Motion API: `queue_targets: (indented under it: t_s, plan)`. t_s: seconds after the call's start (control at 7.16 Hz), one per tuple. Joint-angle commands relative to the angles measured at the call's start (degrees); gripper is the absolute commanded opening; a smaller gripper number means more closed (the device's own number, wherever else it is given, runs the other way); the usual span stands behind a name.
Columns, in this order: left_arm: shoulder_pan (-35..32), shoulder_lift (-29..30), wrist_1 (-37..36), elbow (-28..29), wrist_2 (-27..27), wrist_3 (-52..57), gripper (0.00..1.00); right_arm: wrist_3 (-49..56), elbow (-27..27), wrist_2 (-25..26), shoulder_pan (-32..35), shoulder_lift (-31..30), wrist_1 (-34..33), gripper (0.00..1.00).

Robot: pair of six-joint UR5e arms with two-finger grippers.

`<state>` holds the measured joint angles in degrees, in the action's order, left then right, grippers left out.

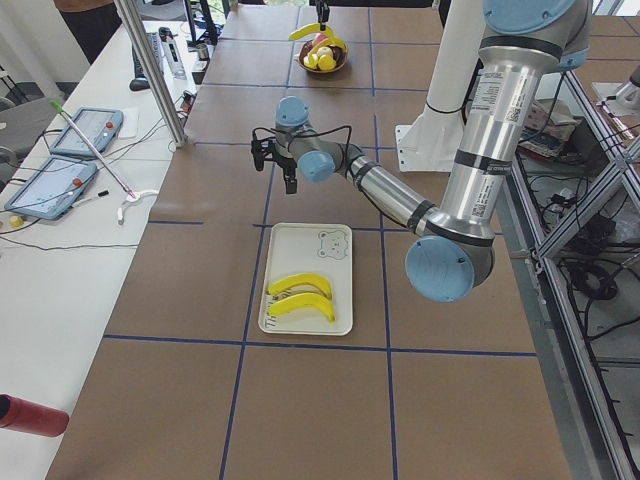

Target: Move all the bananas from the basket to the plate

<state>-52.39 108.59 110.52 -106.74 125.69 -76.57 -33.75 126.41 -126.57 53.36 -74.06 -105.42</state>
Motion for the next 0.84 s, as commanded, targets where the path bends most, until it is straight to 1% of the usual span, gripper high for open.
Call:
queue_targets:
  t_s: [0.0,0.14,0.28,0.42,0.7]
  plan:
    - [2.72,6.61,0.57,1.01,-0.27,-7.86,1.00,-13.74,-1.86,8.21,-11.90,10.04,-0.76,0.00]
    - [3.08,7.76,3.10,1.01,-0.44,-9.89,1.00,-17.62,-1.87,10.88,-14.75,11.82,-0.50,0.00]
    - [4.13,8.30,9.82,1.71,-0.97,-15.83,1.00,-21.23,-2.13,13.60,-18.08,14.18,-0.49,0.01]
    - [7.10,8.30,17.02,1.89,-5.15,-22.16,1.00,-23.09,-2.48,16.85,-20.11,15.86,-0.41,0.01]
    - [14.48,8.65,24.97,1.89,-15.86,-28.87,0.99,-23.38,-2.57,18.63,-21.71,17.45,-0.40,0.00]
